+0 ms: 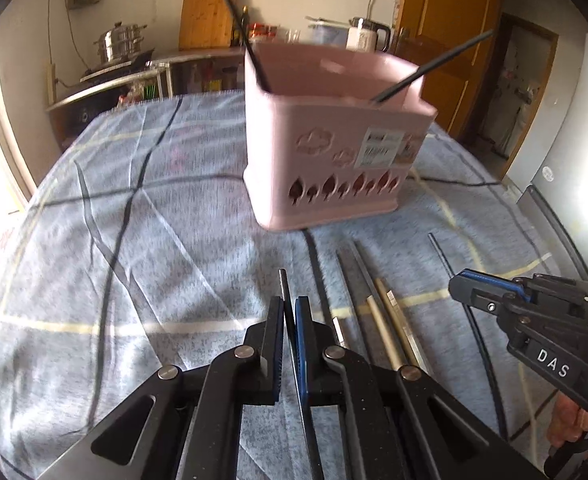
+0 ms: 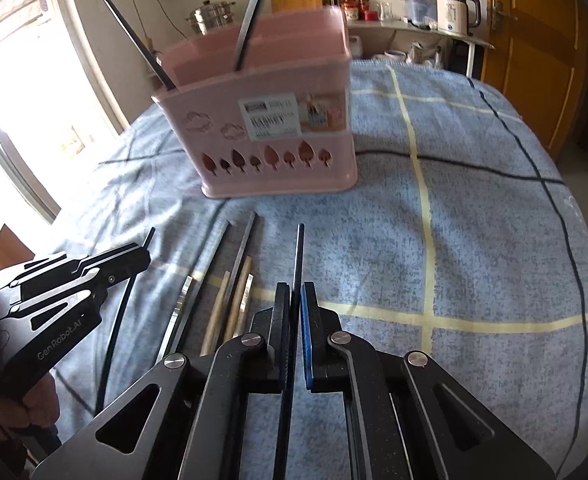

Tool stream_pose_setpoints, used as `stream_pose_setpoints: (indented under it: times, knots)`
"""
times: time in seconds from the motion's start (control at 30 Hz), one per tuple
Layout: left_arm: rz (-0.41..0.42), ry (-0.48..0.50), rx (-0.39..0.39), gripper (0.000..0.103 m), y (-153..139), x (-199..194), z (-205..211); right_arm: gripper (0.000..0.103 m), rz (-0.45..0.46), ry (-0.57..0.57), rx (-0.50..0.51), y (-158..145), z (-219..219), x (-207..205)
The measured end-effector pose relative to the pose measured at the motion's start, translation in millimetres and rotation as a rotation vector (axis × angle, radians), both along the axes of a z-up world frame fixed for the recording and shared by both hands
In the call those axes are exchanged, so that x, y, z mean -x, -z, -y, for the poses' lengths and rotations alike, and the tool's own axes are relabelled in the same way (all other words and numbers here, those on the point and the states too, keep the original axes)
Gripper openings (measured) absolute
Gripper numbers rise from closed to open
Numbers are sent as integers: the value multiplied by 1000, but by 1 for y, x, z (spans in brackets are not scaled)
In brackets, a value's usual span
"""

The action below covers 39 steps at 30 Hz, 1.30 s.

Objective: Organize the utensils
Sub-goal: 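Move both tools back to the chopstick row and close each on a chopstick, then lift the chopsticks with both tools and lower them into the pink basket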

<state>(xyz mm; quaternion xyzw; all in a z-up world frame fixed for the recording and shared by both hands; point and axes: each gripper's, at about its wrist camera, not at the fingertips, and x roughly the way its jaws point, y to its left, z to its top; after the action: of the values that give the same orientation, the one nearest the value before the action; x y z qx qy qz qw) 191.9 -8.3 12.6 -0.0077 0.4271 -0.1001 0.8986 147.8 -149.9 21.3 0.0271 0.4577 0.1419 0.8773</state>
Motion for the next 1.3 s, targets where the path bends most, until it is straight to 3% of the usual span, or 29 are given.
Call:
stream_pose_setpoints:
  times: [0.37,0.73,1.3]
  knots:
    - [148,38,5,4,-74,26,2,5,132,-3,-48,-62,6,19]
    - [245,54,52,4,-134,36,-9,5,243,-2,-76,-111,17,30]
    - [261,72,85,4,-162,34,-17,5,314,-12,-88,-138,27,40]
